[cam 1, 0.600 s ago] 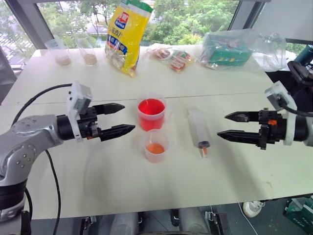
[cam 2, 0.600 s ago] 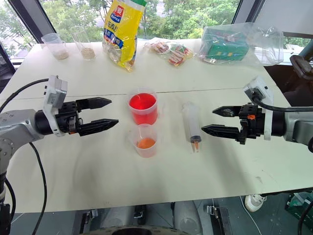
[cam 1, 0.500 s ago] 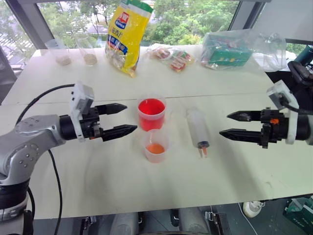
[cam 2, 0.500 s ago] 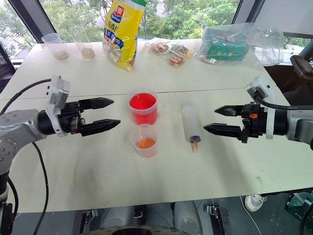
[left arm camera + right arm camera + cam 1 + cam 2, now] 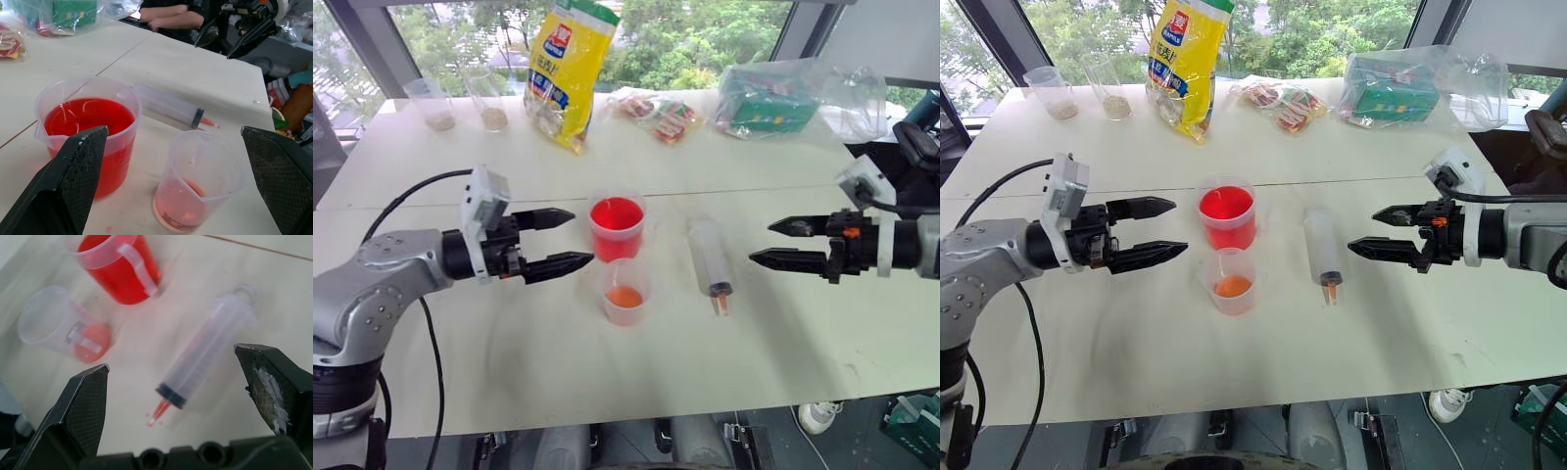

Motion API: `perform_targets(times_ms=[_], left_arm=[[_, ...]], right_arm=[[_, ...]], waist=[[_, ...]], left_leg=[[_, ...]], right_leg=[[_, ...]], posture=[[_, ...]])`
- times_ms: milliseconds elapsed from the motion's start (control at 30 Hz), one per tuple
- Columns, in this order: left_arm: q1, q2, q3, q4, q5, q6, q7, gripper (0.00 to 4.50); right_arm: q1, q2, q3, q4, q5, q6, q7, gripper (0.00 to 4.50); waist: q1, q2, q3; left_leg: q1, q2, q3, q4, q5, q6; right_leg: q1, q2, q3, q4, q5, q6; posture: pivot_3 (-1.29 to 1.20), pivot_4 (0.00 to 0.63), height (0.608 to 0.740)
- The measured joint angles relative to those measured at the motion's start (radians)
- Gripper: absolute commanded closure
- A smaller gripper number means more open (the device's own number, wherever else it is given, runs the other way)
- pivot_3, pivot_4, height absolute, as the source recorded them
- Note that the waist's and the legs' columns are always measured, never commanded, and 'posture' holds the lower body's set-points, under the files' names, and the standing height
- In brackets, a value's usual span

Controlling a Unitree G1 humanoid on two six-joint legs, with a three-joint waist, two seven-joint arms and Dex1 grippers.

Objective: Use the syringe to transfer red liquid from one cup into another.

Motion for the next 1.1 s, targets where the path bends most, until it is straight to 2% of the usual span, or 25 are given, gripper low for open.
perform_targets(times_ms=[367, 500, 667, 833, 1100], left_arm=[[-0.013, -0.001, -0.007, 0.021, 0.036, -0.019, -0.017, 0.00], [-0.015, -0.019, -0.009, 0.024, 0.049, -0.023, -0.012, 0.00], [-0.028, -0.036, -0.026, 0.025, 0.062, -0.025, -0.009, 0.00], [-0.026, -0.041, -0.032, 0.026, 0.074, -0.038, -0.007, 0.00], [0.007, -0.074, -0.033, 0.015, 0.083, -0.047, 0.029, 0.00]], right_arm=[[-0.095, 0.020, 0.086, 0.042, -0.045, 0.034, -0.034, 0.04], [-0.230, 0.088, 0.170, 0.101, -0.063, 0.150, -0.097, 0.04], [-0.401, 0.211, 0.336, 0.228, -0.167, 0.275, -0.198, 0.04], [-0.449, 0.332, 0.459, 0.348, -0.265, 0.311, -0.252, 0.04], [-0.493, 0.447, 0.525, 0.434, -0.357, 0.307, -0.276, 0.04]], waist=[[-0.003, 0.000, 0.000], [-0.004, 0.000, 0.000], [-0.004, 0.000, 0.000], [-0.002, 0.000, 0.000], [-0.004, 0.000, 0.000]], left_leg=[[0.000, 0.000, 0.000, 0.000, 0.000, 0.000], [0.001, 0.000, 0.000, 0.000, 0.000, 0.000], [0.000, 0.000, 0.000, 0.000, 0.000, 0.000], [-0.001, 0.000, 0.001, 0.000, 0.000, 0.000], [0.000, 0.000, 0.000, 0.000, 0.000, 0.000]], right_leg=[[0.000, 0.000, 0.000, 0.000, 0.000, 0.000], [0.000, 0.000, 0.001, 0.001, 0.000, 0.000], [0.000, 0.000, 0.001, 0.001, 0.000, 0.000], [-0.001, 0.000, 0.001, 0.001, 0.002, 0.003], [-0.001, 0.000, 0.000, 0.002, 0.002, 0.003]], posture=[[0.00, 0.150, 0.740], [0.00, 0.150, 0.740], [0.00, 0.150, 0.740], [0.00, 0.150, 0.740], [0.00, 0.150, 0.740]])
